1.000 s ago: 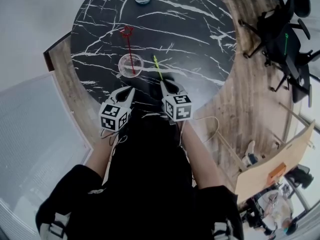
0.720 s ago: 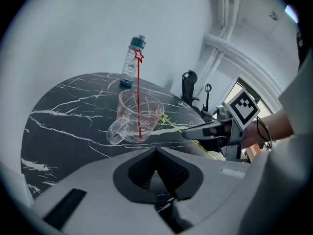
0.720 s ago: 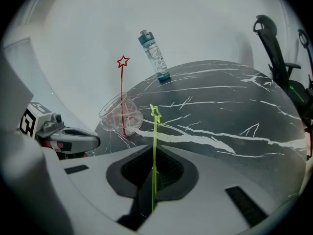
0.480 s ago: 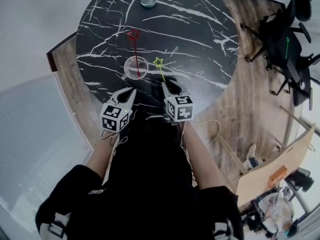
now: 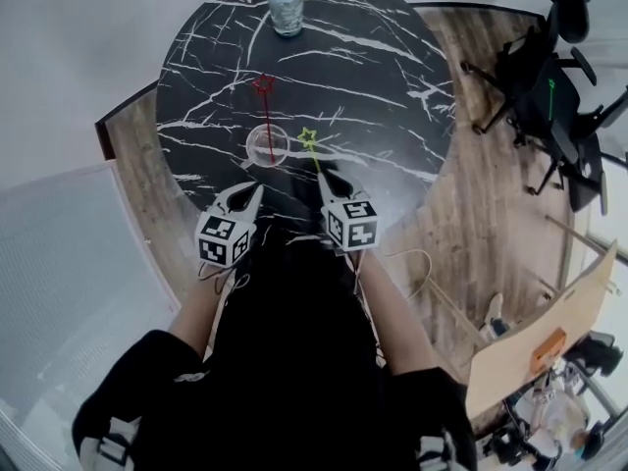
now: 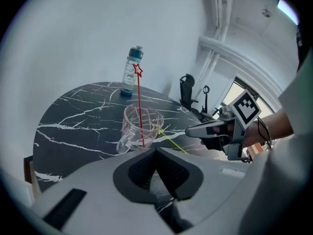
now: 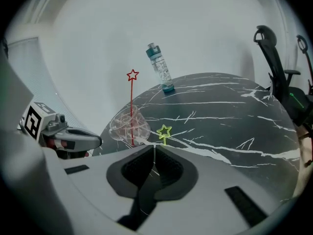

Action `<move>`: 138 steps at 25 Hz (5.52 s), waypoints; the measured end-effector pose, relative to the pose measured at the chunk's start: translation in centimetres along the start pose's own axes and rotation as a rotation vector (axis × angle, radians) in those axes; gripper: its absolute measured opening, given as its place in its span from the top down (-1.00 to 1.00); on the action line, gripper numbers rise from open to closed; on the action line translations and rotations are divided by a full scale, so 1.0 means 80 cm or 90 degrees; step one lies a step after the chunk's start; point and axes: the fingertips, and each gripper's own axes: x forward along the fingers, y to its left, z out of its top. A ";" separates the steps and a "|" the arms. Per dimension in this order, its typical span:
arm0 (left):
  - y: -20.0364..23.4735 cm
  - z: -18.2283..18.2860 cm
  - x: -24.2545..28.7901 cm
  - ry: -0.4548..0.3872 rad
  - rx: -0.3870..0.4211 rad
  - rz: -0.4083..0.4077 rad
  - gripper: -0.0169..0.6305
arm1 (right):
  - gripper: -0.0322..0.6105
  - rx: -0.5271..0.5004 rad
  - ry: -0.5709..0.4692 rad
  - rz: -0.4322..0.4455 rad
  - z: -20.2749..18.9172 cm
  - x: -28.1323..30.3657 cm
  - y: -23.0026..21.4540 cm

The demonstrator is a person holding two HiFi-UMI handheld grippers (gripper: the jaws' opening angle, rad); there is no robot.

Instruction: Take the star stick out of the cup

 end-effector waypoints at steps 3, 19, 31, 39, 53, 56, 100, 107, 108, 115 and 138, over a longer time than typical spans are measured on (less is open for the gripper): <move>0.000 0.007 -0.008 -0.007 0.005 0.003 0.95 | 0.89 -0.019 -0.017 0.008 0.011 -0.007 0.009; -0.012 0.081 -0.054 -0.082 0.073 0.011 0.95 | 0.90 -0.116 -0.165 0.046 0.122 -0.072 0.082; -0.007 0.123 -0.065 -0.111 0.113 -0.006 0.95 | 0.90 -0.104 -0.233 0.021 0.165 -0.088 0.089; 0.011 0.154 -0.057 -0.114 0.146 -0.045 0.95 | 0.90 -0.064 -0.243 -0.012 0.166 -0.073 0.083; 0.026 0.174 -0.006 -0.068 0.197 -0.134 0.95 | 0.90 0.003 -0.240 -0.087 0.150 -0.060 0.063; 0.028 0.171 0.004 -0.057 0.197 -0.144 0.95 | 0.90 0.016 -0.232 -0.100 0.142 -0.060 0.058; 0.039 0.176 0.071 -0.039 0.091 -0.204 0.92 | 0.90 0.045 -0.223 -0.171 0.100 -0.089 0.036; 0.039 0.193 0.045 -0.081 0.091 -0.186 0.92 | 0.90 0.027 -0.213 -0.133 0.106 -0.081 0.053; 0.039 0.195 0.042 -0.086 0.093 -0.182 0.92 | 0.90 0.025 -0.214 -0.128 0.106 -0.081 0.055; 0.029 0.222 0.020 -0.148 0.089 -0.144 0.92 | 0.90 -0.015 -0.222 -0.095 0.118 -0.083 0.043; -0.026 0.281 -0.073 -0.280 0.023 0.051 0.92 | 0.90 -0.118 -0.221 0.115 0.188 -0.095 0.031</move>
